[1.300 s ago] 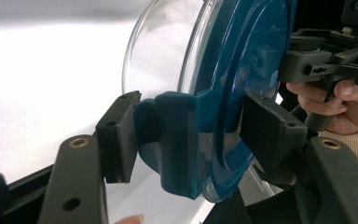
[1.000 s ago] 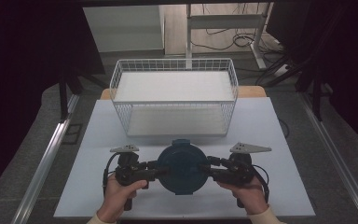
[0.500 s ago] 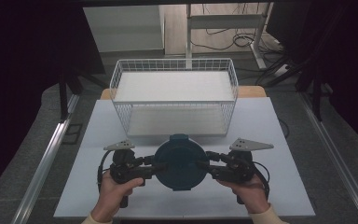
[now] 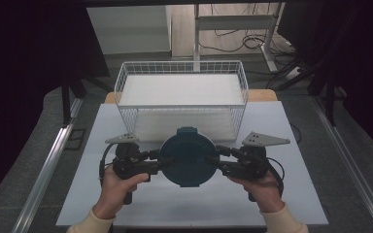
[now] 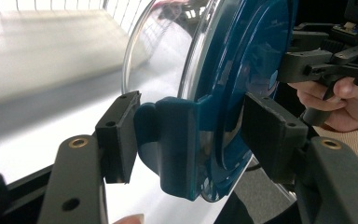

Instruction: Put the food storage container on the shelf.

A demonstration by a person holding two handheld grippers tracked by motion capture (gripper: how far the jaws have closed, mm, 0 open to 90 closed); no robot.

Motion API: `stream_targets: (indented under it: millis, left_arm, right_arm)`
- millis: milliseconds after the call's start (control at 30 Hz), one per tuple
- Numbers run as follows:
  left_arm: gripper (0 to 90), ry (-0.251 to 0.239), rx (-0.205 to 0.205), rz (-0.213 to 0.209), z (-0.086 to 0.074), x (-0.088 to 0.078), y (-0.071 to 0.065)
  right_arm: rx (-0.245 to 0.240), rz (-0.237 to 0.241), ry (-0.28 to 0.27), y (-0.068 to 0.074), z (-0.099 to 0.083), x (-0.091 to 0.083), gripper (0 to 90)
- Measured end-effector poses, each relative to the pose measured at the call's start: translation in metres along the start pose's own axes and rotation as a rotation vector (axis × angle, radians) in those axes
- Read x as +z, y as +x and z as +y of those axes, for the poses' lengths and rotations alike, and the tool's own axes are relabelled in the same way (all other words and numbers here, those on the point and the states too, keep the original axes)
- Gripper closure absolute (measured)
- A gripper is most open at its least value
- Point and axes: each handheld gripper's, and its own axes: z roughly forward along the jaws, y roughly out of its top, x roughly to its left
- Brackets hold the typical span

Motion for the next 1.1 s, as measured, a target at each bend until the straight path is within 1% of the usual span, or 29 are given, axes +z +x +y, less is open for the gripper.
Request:
stream_targets:
  millis: [133,167,233,333,433,533,867,967,1033,1100]
  left_arm:
    - [38.7,-0.013,0.021,0.000,0.014,-0.007,-0.002]
    - [38.8,-0.016,0.017,-0.002,0.018,-0.009,-0.003]
    - [38.8,-0.027,0.033,-0.008,0.027,-0.013,-0.004]
    - [38.8,-0.040,0.039,-0.007,0.037,-0.018,-0.005]
    - [38.9,-0.049,0.047,-0.006,0.048,-0.023,-0.006]
    - [38.9,-0.053,0.057,0.003,0.059,-0.027,-0.007]
    - [39.2,-0.054,0.076,0.011,0.096,-0.030,-0.005]
    - [39.3,-0.051,0.082,0.018,0.111,-0.030,-0.004]
    - [39.4,-0.052,0.078,0.023,0.120,-0.029,-0.003]
    - [39.4,-0.053,0.080,0.028,0.131,-0.029,-0.002]
  right_arm:
    - [-0.020,0.000,-0.016,0.002,0.016,-0.002,46.0]
    - [-0.024,-0.002,-0.018,0.004,0.021,-0.003,46.1]
    - [-0.044,-0.006,-0.030,0.006,0.032,-0.005,46.0]
    - [-0.065,-0.009,-0.040,0.008,0.045,-0.006,46.1]
    - [-0.075,-0.014,-0.045,0.010,0.057,-0.006,46.1]
    - [-0.078,-0.008,-0.059,0.010,0.068,-0.006,46.1]
    - [-0.077,-0.005,-0.084,0.001,0.099,-0.004,46.1]
    - [-0.069,-0.005,-0.085,-0.006,0.110,-0.003,46.1]
    - [-0.060,-0.001,-0.089,-0.010,0.118,-0.002,46.1]
    - [-0.063,0.001,-0.093,-0.015,0.127,-0.001,46.1]
